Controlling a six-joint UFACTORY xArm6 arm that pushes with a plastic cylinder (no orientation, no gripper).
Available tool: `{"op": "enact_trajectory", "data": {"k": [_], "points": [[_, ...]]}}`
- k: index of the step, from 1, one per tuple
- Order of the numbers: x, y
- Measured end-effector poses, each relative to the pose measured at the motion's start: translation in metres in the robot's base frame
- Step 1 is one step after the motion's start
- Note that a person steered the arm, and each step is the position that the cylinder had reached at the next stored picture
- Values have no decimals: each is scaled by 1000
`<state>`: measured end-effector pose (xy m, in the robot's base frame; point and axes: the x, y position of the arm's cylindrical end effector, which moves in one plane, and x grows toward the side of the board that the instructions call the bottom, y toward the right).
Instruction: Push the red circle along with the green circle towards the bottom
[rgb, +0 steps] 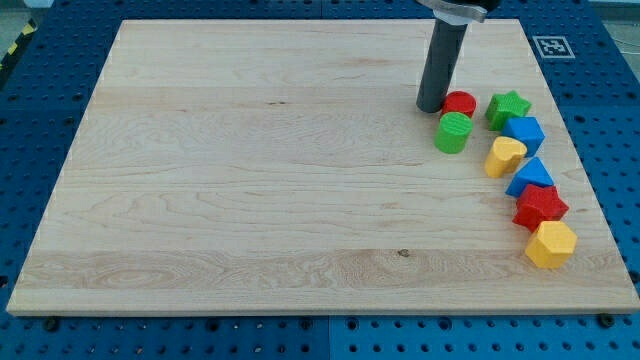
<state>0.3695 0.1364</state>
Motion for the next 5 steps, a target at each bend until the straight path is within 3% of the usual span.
{"op": "enact_trajectory", "data": {"k": [2, 5], "points": [[-46, -38], [-25, 44]]}}
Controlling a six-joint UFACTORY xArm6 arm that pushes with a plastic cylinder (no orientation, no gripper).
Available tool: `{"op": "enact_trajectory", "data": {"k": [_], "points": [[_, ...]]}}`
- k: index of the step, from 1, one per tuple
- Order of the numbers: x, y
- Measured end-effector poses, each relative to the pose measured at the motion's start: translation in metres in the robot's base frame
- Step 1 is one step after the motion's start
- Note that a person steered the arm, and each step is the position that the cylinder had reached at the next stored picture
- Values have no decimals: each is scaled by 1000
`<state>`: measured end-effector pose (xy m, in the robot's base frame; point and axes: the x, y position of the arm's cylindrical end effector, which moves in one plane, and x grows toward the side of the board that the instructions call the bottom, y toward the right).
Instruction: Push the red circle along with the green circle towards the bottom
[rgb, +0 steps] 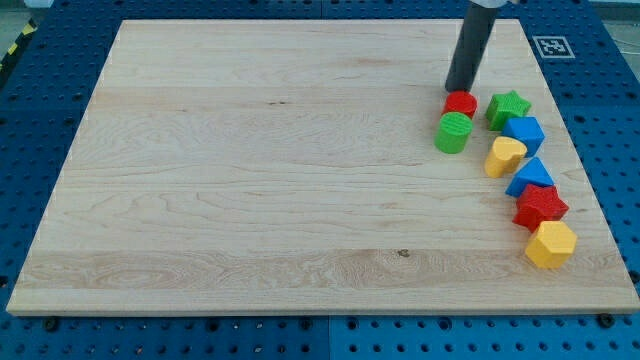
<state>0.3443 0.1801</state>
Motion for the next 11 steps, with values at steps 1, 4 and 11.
{"op": "enact_trajectory", "data": {"k": [1, 4, 11], "points": [[17, 3], [42, -15], [65, -86]]}}
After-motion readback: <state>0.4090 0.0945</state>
